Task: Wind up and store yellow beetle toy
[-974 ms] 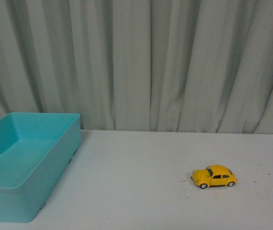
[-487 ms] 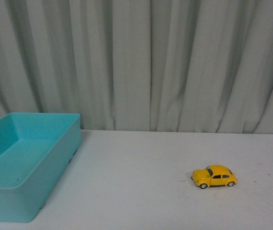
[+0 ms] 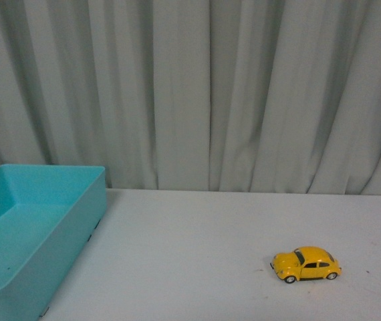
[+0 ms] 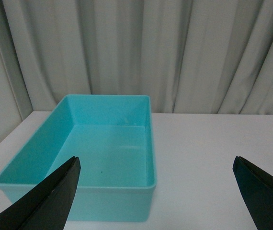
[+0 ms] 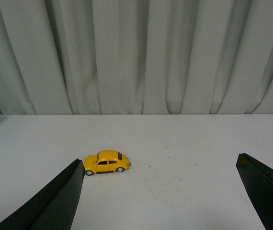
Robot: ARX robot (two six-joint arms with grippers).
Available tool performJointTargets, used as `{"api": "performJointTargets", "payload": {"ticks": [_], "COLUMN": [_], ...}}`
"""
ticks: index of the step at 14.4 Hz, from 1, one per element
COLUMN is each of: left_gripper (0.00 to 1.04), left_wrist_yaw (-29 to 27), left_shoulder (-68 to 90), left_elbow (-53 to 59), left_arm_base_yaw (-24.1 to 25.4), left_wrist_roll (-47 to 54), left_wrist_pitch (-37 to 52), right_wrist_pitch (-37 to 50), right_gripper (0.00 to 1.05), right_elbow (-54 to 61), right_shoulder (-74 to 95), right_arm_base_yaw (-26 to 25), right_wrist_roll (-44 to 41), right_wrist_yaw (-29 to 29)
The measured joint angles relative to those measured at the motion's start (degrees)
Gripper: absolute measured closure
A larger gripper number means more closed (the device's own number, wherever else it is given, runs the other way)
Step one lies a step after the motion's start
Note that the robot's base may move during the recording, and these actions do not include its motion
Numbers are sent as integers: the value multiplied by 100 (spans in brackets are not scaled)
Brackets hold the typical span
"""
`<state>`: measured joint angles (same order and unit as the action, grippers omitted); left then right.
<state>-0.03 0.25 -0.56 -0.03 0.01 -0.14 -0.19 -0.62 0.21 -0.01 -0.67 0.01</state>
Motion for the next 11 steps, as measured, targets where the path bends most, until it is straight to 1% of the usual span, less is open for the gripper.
{"api": "performJointTargets", "payload": {"ticks": [11], "left_gripper": [7], "left_wrist_yaw": [0], "left_shoulder": [0], "left_elbow": [0], "left_arm_base_yaw": [0], "left_wrist_roll": [0], "left_wrist_pitch": [-7], "right_wrist_pitch": [-4], "right_gripper": [7], "right_elbow": [0], "right_shoulder": [2], "right_arm_base_yaw": [0], "right_wrist_roll": [2], "right_wrist_yaw": [0]}}
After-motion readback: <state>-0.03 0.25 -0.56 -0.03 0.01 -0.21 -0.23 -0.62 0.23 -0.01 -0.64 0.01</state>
